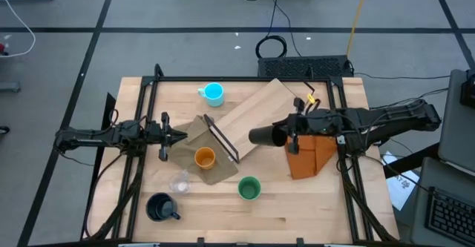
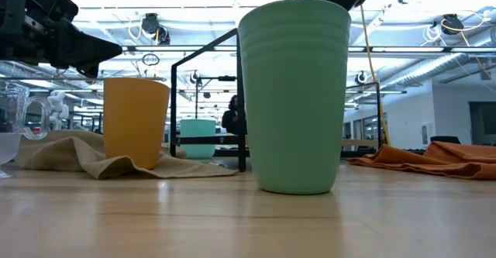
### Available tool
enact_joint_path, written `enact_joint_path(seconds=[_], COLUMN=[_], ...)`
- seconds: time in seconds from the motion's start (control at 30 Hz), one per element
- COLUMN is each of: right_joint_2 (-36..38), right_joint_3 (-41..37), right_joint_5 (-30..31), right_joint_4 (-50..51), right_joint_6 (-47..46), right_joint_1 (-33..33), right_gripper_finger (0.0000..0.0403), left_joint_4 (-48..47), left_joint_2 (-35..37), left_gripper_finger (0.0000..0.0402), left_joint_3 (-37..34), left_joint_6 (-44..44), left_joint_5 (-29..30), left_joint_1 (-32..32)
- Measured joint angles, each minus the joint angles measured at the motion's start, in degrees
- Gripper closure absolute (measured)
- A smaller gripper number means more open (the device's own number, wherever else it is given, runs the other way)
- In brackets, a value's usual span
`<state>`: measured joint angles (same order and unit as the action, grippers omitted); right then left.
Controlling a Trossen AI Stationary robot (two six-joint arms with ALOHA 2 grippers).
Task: Stack small to large cups/mugs on shelf
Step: Put the black cup on the shelf
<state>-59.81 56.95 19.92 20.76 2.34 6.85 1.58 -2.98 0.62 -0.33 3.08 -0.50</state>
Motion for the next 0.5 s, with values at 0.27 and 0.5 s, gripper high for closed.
enact_joint_path(seconds=[0.27,0.5], right_joint_2=[-0.77,-5.32], right_joint_3=[0.07,0.07], right_joint_5=[14.15,36.14], right_joint_4=[-5.12,-9.49], right_joint_6=[7.25,13.12], right_joint_1=[2.00,6.16], right_gripper_finger=[0.0403,0.0403], left_joint_4=[-0.02,-0.03], left_joint_2=[0.00,0.00], left_gripper_finger=[0.0366,0.0366], left_joint_3=[0.00,0.00], left_joint_6=[0.01,0.01], left_joint_5=[0.00,0.00], left_joint_1=[0.00,-0.01])
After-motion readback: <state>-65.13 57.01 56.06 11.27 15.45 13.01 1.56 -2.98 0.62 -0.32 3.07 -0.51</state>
